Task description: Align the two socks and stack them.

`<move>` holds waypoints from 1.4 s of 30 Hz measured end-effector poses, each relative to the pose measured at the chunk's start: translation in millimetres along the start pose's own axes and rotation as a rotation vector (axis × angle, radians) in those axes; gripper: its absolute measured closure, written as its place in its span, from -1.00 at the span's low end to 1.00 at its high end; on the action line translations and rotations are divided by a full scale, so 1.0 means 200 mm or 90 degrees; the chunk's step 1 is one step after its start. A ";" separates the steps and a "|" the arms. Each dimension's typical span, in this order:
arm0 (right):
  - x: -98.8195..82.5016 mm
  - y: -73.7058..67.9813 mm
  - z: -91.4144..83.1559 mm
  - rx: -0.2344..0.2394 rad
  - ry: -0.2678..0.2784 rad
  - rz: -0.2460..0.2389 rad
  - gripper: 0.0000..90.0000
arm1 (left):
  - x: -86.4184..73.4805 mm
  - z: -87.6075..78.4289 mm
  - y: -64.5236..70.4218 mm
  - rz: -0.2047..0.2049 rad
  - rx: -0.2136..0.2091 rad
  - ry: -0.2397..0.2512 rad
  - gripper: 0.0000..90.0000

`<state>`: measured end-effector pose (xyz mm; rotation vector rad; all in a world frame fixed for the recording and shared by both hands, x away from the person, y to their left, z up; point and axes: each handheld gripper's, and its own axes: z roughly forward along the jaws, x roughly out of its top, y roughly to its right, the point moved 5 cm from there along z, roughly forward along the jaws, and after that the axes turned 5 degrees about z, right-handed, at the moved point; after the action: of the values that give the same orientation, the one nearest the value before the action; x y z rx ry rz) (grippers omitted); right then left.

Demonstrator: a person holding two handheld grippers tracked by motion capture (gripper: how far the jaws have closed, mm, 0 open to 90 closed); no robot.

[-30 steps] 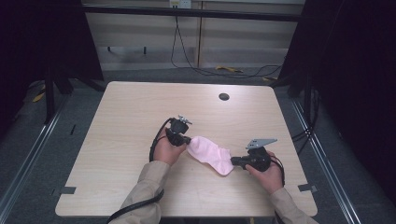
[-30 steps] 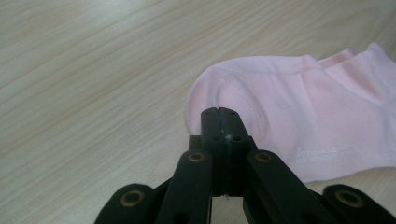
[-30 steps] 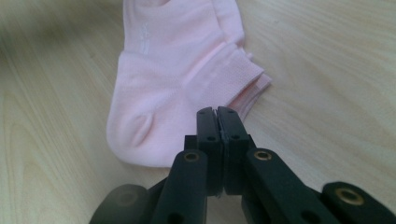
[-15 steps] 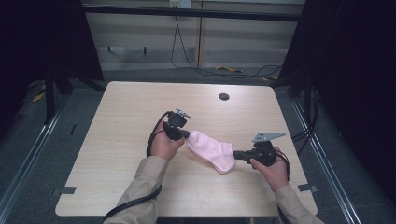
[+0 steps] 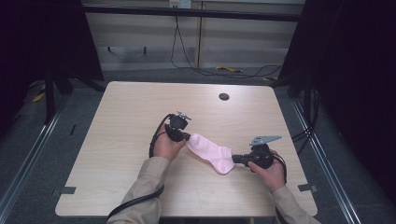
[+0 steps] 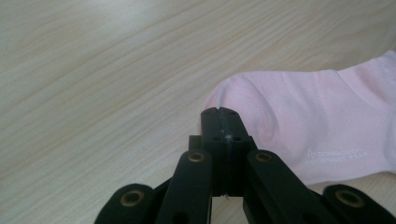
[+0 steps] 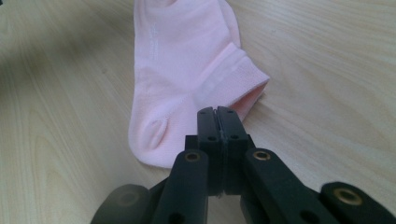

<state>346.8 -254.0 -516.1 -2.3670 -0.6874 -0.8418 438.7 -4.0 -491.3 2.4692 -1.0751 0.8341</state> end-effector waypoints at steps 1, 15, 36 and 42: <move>0.00 0.00 0.00 0.001 0.000 0.001 0.98 | 0.00 -0.01 0.00 0.001 0.004 0.001 1.00; -0.04 -0.01 0.04 0.005 -0.015 0.008 0.97 | -0.01 0.05 -0.01 0.009 0.016 -0.010 1.00; -0.08 -0.21 0.10 -0.030 -0.040 -0.112 0.87 | 0.02 0.10 0.00 0.028 0.025 0.026 1.00; -0.08 -0.21 0.11 -0.029 -0.036 -0.113 0.88 | -0.01 0.18 -0.02 0.018 0.020 0.020 0.99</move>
<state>317.9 -214.2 -528.6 -2.4049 -0.9219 -0.8747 454.1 -17.0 -520.7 2.4637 -1.0957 0.9009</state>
